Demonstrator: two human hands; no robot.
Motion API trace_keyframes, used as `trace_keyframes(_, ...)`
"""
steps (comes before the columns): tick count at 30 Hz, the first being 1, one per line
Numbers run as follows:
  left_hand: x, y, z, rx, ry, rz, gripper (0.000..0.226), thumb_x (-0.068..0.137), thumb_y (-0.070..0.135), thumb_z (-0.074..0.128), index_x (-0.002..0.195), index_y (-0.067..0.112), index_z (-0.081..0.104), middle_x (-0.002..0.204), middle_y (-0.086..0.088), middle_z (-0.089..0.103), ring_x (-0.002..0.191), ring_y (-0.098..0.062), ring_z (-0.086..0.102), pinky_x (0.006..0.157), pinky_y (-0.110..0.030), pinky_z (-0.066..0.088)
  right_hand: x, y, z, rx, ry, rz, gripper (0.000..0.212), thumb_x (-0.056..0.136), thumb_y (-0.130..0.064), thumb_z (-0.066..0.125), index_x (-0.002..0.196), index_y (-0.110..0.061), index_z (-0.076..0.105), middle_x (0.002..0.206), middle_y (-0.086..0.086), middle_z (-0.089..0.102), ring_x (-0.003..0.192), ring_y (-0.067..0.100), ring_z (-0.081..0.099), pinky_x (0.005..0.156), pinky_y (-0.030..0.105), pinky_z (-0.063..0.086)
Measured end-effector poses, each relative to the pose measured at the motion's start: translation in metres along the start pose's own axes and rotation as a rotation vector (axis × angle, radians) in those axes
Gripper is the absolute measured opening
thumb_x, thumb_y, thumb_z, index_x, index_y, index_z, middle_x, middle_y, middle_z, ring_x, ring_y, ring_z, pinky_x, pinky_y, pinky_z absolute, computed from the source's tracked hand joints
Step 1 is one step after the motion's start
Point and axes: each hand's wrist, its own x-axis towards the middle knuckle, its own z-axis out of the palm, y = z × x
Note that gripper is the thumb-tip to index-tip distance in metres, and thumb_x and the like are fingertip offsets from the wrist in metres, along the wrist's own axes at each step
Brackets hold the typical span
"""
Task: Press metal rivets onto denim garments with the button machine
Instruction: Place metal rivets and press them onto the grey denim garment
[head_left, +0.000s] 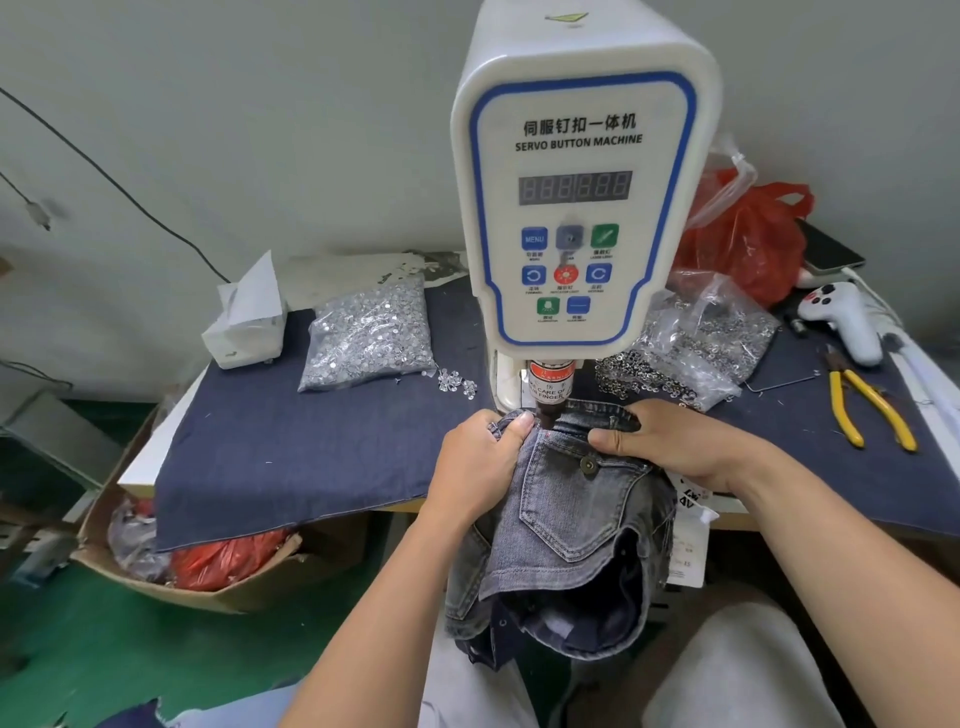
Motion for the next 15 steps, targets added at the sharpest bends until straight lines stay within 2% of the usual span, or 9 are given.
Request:
trace_keyframes(7, 0.0033, -0.0007, 0.0022, 0.025, 0.002, 0.006, 0.034, 0.104, 0.049, 0.057, 0.083, 0.023, 0.059, 0.075, 0.011, 0.06, 0.072, -0.001, 0.053, 0.055, -0.019, 0.03, -0.0012, -0.0015, 0.0013, -0.031, 0.035, 0.004, 0.061, 0.076, -0.063, 0.075, 0.112, -0.014, 0.074, 0.11, 0.004, 0.078, 0.109, 0.025, 0.073, 0.106, 0.053, 0.05)
trace_keyframes(10, 0.0042, -0.0018, 0.0043, 0.02, 0.012, 0.008, 0.039, 0.104, 0.048, 0.058, 0.089, 0.013, 0.065, 0.074, 0.01, 0.06, 0.072, -0.002, 0.053, 0.055, -0.015, 0.034, -0.0012, -0.0024, 0.0009, -0.056, 0.055, 0.001, 0.058, 0.079, -0.061, 0.075, 0.11, -0.012, 0.074, 0.111, 0.009, 0.078, 0.111, 0.03, 0.071, 0.106, 0.055, 0.05)
trace_keyframes(15, 0.0052, -0.004, 0.0043, -0.006, 0.025, 0.01, 0.047, 0.104, 0.048, 0.058, 0.094, 0.003, 0.068, 0.084, -0.005, 0.069, 0.082, -0.022, 0.061, 0.062, -0.017, 0.036, -0.0005, -0.0013, 0.0005, -0.06, 0.062, 0.002, 0.046, 0.086, -0.053, 0.074, 0.108, -0.013, 0.075, 0.11, 0.006, 0.078, 0.11, 0.027, 0.072, 0.106, 0.053, 0.05)
